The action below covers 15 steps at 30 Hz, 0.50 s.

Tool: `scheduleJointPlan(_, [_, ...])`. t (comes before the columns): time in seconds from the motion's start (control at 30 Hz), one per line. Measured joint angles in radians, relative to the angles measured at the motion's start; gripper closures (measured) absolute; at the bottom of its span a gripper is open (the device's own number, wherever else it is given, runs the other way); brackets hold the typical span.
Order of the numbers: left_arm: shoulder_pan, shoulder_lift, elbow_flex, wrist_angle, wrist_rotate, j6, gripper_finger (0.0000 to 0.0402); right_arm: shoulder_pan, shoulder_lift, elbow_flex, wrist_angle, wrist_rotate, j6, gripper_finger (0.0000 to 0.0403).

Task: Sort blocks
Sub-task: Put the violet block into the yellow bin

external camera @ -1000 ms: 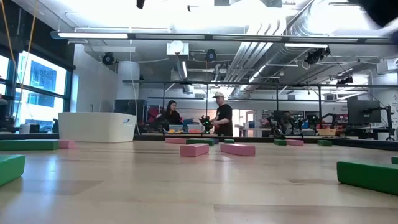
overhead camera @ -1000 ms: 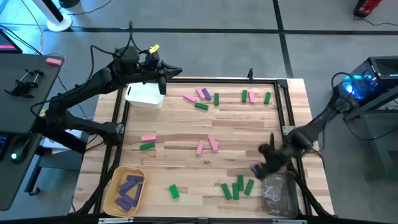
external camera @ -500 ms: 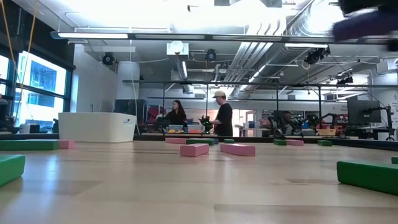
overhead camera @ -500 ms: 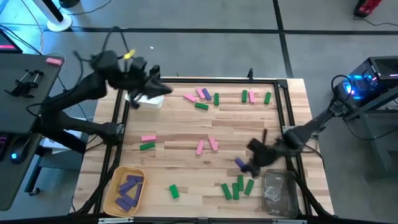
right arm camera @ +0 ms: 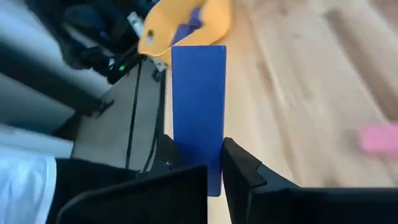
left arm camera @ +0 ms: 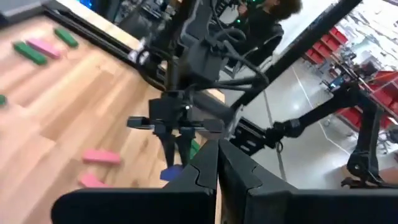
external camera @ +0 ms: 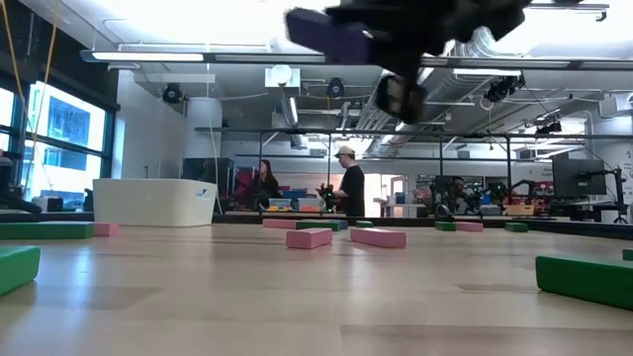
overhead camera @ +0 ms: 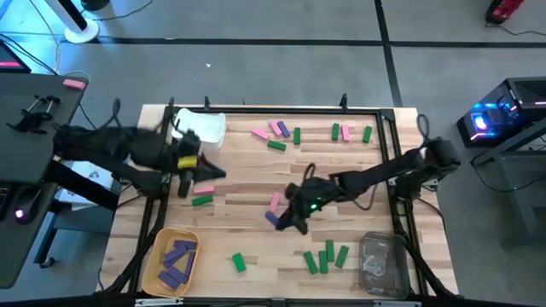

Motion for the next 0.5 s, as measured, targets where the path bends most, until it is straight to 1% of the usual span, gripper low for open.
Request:
scheduleJointPlan(0.07, [-0.062,-0.002,-0.059,0.036,-0.053,-0.034,0.0402,0.004,0.063,0.082,0.001,-0.026,-0.029,0.0403])
scheduleJointPlan(0.13, [-0.109,0.0,-0.13,0.078,-0.08,-0.058,0.0402,0.012,0.112,0.162,-0.021,-0.055,-0.047,0.0403])
scheduleJointPlan(0.23, [-0.154,0.001,-0.219,0.123,-0.082,-0.051,0.0402,0.023,0.158,0.271,-0.105,-0.073,-0.056,0.0403])
scheduleJointPlan(0.3, [-0.172,0.0,-0.247,0.118,-0.062,-0.034,0.0401,0.03,0.173,0.327,-0.187,-0.07,-0.056,0.0403])
scheduleJointPlan(0.37, [-0.191,0.0,-0.256,0.098,-0.021,0.004,0.0401,0.039,0.177,0.37,-0.271,-0.048,-0.048,0.0403])
scheduleJointPlan(0.5, [-0.235,-0.001,-0.255,0.11,-0.012,0.109,0.0396,0.055,0.177,0.452,-0.392,0.045,0.0,0.0403])
